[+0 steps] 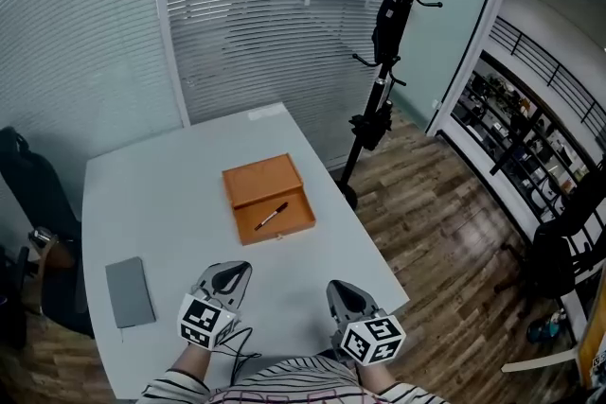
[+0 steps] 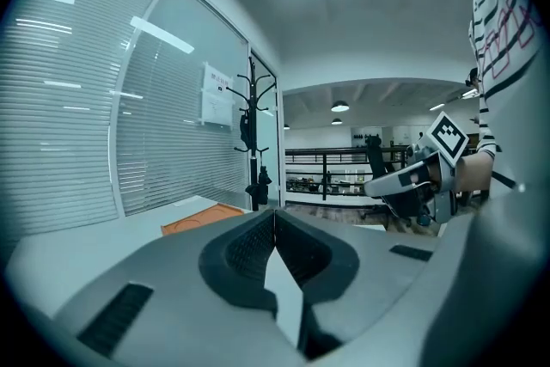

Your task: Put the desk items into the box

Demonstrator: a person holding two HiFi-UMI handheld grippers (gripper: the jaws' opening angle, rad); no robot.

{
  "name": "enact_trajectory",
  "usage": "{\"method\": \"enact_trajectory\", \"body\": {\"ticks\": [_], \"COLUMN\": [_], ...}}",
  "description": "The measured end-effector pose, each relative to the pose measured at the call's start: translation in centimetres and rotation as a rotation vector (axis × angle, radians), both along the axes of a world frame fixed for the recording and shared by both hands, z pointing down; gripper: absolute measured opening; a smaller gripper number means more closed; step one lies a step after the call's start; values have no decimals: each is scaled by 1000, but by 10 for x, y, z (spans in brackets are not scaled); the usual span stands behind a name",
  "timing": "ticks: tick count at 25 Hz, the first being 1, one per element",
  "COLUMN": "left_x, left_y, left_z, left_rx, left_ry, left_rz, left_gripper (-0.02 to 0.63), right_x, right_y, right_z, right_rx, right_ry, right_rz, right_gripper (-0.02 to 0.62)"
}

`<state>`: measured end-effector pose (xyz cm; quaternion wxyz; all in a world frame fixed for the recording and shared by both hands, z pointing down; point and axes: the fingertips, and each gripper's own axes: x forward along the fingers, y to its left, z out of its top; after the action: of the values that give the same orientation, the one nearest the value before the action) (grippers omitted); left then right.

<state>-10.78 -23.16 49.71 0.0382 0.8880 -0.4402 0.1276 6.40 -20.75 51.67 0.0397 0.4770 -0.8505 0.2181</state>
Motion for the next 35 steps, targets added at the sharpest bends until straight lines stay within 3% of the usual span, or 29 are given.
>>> {"method": "enact_trajectory", "body": {"ticks": [9, 15, 35], "left_x": [-13, -18, -14], "left_y": [38, 52, 64], "left_z": [10, 20, 27], "left_rx": [-7, -19, -56], "left_ry": [79, 87, 93], "left_rz": [-66, -98, -138], "left_gripper": [25, 25, 23], "right_x": [-10, -14, -13], "right_y": [12, 14, 17], "right_z": [-2, 2, 1], "right_rx": [30, 40, 46], "right_ry": [42, 96, 105], "right_rz": [-22, -47, -77], "right_gripper": [26, 25, 25]}}
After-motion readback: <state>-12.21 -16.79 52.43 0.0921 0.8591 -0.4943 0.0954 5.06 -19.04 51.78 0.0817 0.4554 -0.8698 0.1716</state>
